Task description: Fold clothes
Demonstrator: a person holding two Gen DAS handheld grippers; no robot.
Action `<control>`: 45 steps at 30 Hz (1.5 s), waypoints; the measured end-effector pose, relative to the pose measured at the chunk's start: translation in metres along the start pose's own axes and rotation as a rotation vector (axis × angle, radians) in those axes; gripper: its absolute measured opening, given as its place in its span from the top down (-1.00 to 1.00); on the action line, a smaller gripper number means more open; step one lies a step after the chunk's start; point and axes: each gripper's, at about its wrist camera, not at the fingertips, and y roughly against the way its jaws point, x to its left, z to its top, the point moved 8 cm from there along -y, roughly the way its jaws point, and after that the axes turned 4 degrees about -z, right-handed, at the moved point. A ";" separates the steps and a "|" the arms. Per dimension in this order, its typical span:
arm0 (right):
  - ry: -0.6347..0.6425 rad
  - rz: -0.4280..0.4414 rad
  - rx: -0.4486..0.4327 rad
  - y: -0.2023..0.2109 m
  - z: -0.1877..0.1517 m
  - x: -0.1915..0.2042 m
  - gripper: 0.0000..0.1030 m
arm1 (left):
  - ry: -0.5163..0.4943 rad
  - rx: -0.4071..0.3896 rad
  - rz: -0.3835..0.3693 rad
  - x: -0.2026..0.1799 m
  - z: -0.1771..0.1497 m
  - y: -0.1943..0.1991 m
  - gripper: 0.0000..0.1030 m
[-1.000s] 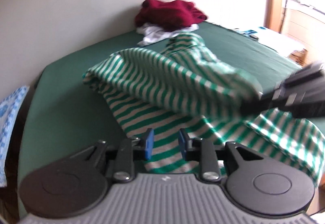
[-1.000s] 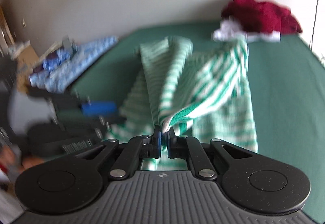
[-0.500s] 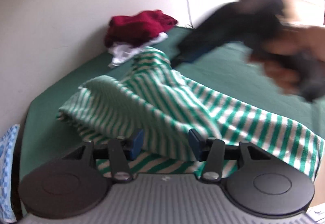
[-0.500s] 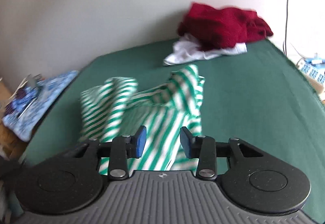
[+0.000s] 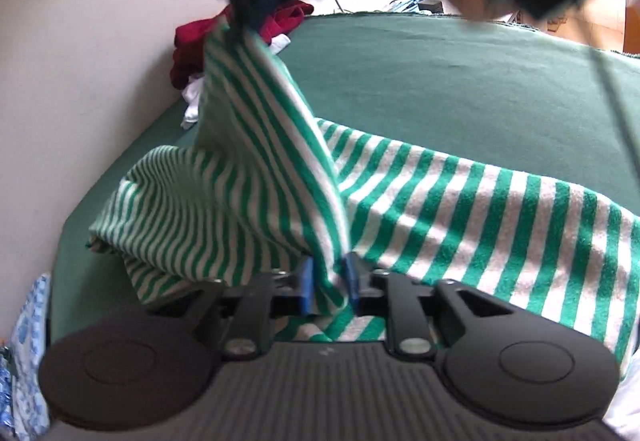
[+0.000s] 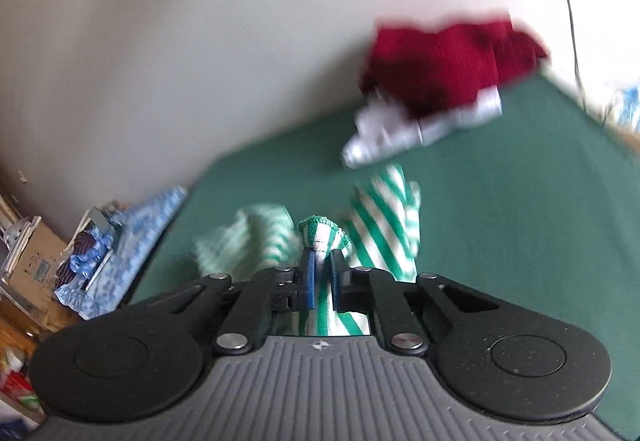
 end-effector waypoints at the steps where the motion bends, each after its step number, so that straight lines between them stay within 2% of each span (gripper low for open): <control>1: 0.002 0.012 -0.026 0.012 0.003 0.006 0.85 | -0.012 -0.007 0.013 0.001 0.001 0.002 0.76; 4: -0.003 -0.005 -0.078 0.043 -0.001 0.015 0.85 | -0.036 -0.038 0.029 0.008 0.004 0.017 0.79; 9: -0.014 -0.063 -0.082 0.083 -0.029 0.011 0.85 | -0.089 -0.060 0.004 0.020 -0.008 0.048 0.80; 13: -0.025 -0.121 0.025 0.078 -0.059 -0.005 0.84 | -0.106 -0.028 -0.029 0.029 -0.023 0.052 0.83; 16: -0.158 -0.148 0.074 0.068 -0.073 -0.025 0.84 | -0.119 -0.011 -0.044 0.026 -0.029 0.048 0.81; 20: -0.323 -0.090 0.043 0.066 -0.062 -0.030 0.84 | -0.160 -0.062 -0.066 0.010 -0.022 0.050 0.33; 22: -0.318 -0.068 0.009 0.067 -0.051 -0.022 0.84 | -0.191 -0.097 -0.071 -0.001 -0.017 0.050 0.09; 24: -0.302 -0.047 -0.028 0.068 -0.040 -0.012 0.84 | -0.229 -0.130 -0.066 -0.012 -0.013 0.048 -0.24; 26: -0.295 -0.031 -0.053 0.069 -0.031 -0.004 0.84 | -0.264 -0.146 -0.059 -0.022 -0.009 0.041 -0.29; 28: -0.290 -0.016 -0.074 0.070 -0.023 0.003 0.84 | -0.278 -0.114 -0.047 -0.027 -0.009 0.024 -0.11; 29: -0.289 -0.009 -0.083 0.072 -0.019 0.006 0.84 | -0.284 -0.097 -0.041 -0.029 -0.009 0.015 0.21; 30: -0.287 -0.003 -0.092 0.073 -0.015 0.009 0.84 | -0.280 -0.073 -0.032 -0.029 -0.009 0.005 0.67; 31: -0.286 0.004 -0.100 0.074 -0.011 0.013 0.84 | -0.264 -0.053 -0.028 -0.026 -0.009 -0.001 0.85; 33: -0.280 0.010 -0.117 0.076 -0.005 0.017 0.84 | -0.222 -0.062 -0.039 -0.018 -0.005 -0.002 0.88; 37: -0.264 0.001 -0.153 0.082 0.005 0.022 0.84 | -0.190 -0.128 -0.028 0.013 0.006 0.025 0.89; 40: -0.263 -0.001 -0.178 0.085 0.013 0.025 0.84 | -0.197 -0.174 0.009 0.044 0.011 0.047 0.89; 45: -0.332 0.050 -0.206 0.085 0.029 0.028 0.84 | -0.141 -0.188 0.102 0.110 0.020 0.064 0.89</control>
